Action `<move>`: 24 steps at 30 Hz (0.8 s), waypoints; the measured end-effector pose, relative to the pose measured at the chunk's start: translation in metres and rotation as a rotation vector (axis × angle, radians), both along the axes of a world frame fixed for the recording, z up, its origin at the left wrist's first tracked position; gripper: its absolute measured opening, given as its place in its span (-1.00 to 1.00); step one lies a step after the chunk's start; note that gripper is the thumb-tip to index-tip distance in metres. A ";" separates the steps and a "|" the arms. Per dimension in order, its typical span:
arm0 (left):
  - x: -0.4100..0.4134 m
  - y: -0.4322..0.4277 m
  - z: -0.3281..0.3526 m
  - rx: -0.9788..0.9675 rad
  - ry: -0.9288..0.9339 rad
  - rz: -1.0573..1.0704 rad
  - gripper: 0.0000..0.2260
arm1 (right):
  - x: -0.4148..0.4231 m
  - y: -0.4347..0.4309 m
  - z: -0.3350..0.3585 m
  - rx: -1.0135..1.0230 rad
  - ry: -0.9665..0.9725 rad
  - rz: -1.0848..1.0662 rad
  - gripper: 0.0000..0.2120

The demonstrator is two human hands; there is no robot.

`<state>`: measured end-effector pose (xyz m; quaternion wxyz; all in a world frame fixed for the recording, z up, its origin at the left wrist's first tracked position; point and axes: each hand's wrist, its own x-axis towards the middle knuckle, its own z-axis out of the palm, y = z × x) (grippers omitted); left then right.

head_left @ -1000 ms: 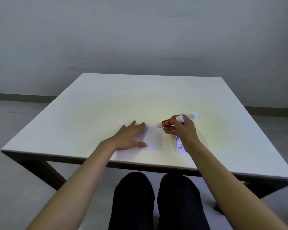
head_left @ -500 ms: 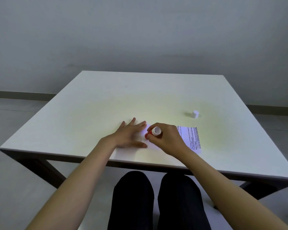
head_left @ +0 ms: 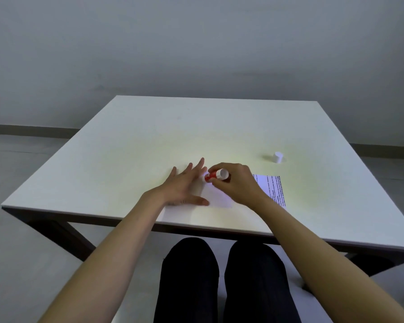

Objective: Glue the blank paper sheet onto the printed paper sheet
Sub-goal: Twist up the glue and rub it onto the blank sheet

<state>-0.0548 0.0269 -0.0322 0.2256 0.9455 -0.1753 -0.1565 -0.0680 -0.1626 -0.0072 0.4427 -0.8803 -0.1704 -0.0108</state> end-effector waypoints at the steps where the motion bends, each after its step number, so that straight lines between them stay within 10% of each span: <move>1: 0.000 0.001 0.000 0.000 0.002 -0.003 -0.01 | 0.004 -0.002 0.002 -0.002 -0.005 -0.032 -0.87; 17: 0.002 0.004 -0.003 0.081 -0.008 -0.051 -0.20 | -0.013 -0.030 -0.002 0.068 0.041 -0.189 -0.83; 24: 0.004 0.004 -0.005 0.061 0.013 -0.040 -0.16 | -0.027 -0.028 0.000 -0.004 0.098 0.062 -0.88</move>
